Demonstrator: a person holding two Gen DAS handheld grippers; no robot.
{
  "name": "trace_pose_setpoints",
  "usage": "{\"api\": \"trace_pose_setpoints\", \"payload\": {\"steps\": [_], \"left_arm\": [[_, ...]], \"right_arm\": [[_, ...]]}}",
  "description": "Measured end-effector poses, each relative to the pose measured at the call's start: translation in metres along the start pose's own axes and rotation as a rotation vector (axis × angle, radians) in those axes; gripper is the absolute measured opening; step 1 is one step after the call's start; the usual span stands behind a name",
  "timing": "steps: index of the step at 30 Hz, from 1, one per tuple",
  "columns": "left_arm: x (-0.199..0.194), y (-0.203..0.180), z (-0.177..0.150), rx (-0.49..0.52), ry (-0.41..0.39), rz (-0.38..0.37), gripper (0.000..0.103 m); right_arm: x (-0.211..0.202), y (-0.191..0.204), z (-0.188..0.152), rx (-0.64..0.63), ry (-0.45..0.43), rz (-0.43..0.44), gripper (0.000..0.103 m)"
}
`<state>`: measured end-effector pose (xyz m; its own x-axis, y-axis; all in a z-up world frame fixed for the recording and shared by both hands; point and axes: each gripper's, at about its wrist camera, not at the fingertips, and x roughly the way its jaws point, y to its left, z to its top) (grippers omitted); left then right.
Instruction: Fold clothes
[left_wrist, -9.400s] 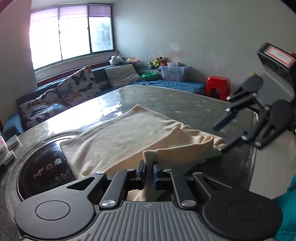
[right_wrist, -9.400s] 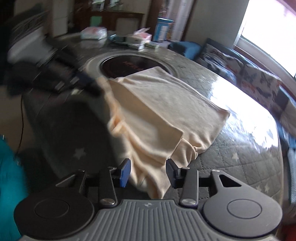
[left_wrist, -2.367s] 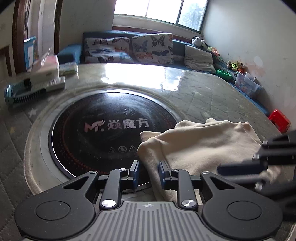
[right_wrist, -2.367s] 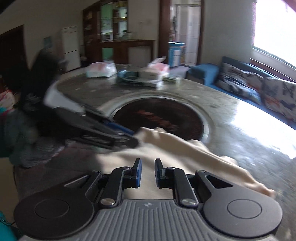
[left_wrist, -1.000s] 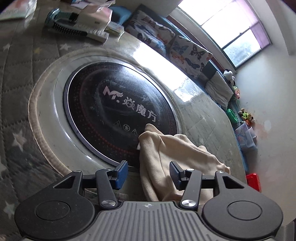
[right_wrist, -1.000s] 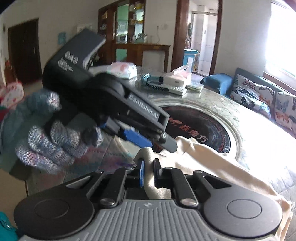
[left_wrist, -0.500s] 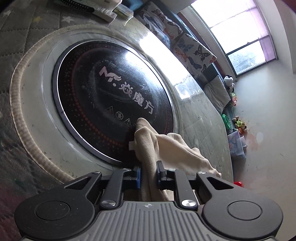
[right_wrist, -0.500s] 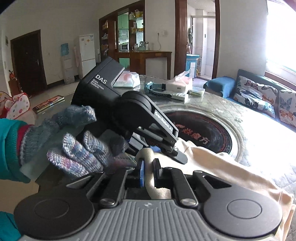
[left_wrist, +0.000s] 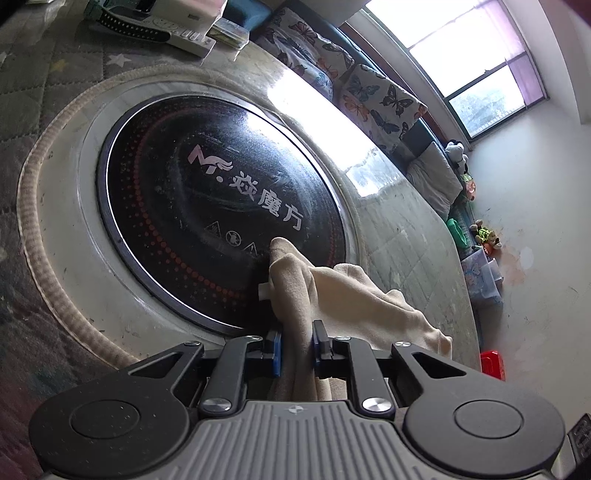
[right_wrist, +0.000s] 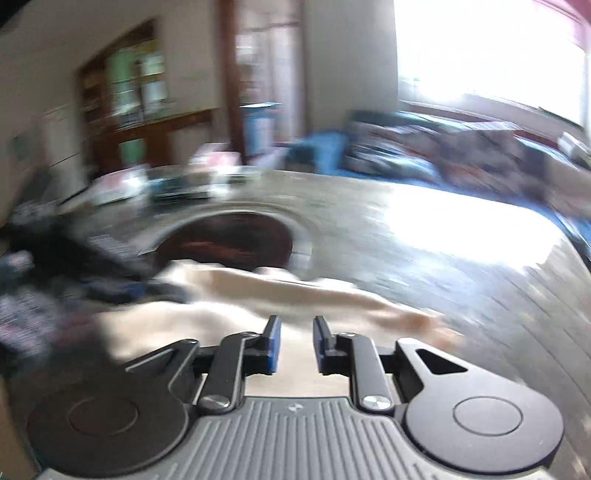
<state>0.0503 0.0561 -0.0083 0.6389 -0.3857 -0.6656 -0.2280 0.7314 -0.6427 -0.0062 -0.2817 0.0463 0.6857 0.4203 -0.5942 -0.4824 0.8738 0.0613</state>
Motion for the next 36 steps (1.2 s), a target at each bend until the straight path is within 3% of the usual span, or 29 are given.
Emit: {"api": "trace_pose_setpoints", "payload": {"steps": [2,6,12,17,20,22,30,36], "left_arm": [[0.000,-0.001,0.000,0.009,-0.001,0.005,0.017],[0.002,-0.002,0.000,0.018,-0.001,0.014,0.017],[0.004,-0.004,0.000,0.037,-0.002,0.027,0.017],[0.004,-0.007,0.001,0.058,-0.006,0.041,0.017],[0.003,-0.012,0.000,0.085,-0.014,0.050,0.017],[0.001,-0.018,0.000,0.108,-0.022,0.052,0.017],[-0.007,-0.059,0.003,0.247,-0.066,0.009,0.015],[0.006,-0.104,-0.002,0.341,-0.070,-0.042,0.014]], "right_arm": [[0.008,-0.029,-0.004,0.079,0.012,-0.076,0.022],[0.018,-0.059,-0.011,0.173,0.029,-0.129,0.031],[0.027,-0.078,-0.024,0.230,0.044,-0.156,0.039],[0.032,-0.085,-0.027,0.263,0.038,-0.158,0.040],[0.034,-0.081,-0.026,0.258,0.034,-0.152,0.030],[0.032,-0.079,-0.026,0.255,0.029,-0.138,0.014],[0.005,-0.076,-0.014,0.251,-0.053,-0.146,0.010],[-0.029,-0.095,-0.005,0.250,-0.116,-0.224,0.010]]}}
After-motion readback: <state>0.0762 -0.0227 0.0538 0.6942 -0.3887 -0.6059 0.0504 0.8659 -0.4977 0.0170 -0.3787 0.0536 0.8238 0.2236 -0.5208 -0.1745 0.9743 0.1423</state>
